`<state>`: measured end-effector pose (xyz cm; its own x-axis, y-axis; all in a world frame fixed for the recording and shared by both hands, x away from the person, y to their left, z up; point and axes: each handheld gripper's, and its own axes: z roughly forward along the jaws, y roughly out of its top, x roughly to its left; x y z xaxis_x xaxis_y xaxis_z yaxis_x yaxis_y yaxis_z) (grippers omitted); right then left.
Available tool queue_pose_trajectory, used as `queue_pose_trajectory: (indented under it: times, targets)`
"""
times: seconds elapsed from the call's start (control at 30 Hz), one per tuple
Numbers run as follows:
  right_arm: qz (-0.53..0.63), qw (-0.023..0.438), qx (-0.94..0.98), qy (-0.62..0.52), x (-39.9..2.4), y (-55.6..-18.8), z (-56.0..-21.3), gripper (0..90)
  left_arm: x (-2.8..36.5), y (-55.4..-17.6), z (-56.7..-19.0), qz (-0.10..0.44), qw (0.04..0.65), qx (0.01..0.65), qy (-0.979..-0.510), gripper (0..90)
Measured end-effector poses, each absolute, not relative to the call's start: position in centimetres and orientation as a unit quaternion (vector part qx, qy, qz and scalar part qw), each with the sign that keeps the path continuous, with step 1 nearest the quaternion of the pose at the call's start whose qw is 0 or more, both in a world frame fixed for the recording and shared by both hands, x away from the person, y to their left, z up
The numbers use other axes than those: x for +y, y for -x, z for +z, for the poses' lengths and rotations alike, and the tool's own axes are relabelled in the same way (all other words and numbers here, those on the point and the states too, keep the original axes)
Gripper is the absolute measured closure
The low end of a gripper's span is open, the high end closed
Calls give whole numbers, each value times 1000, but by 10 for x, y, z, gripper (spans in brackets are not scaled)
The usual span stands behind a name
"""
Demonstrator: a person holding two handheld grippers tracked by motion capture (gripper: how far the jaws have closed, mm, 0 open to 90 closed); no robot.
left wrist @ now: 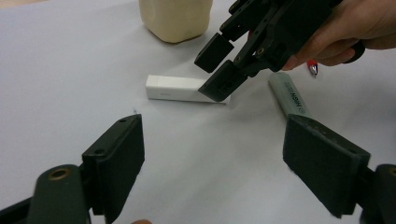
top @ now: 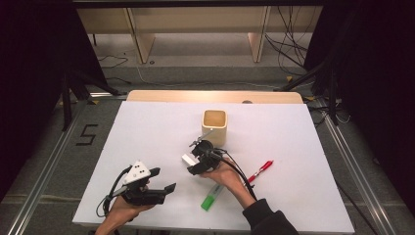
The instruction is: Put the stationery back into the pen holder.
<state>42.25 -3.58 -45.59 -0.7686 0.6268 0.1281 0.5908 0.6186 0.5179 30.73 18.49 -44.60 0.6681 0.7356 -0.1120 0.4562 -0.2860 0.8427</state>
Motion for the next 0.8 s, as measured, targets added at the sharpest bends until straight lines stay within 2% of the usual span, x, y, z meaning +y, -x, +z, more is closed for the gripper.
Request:
queue_pose_trajectory:
  times: [0.8]
  targets:
    - [232,36,911,-340,-25,-424,-468,593,185,-308,-447,148,461,378,-789,201]
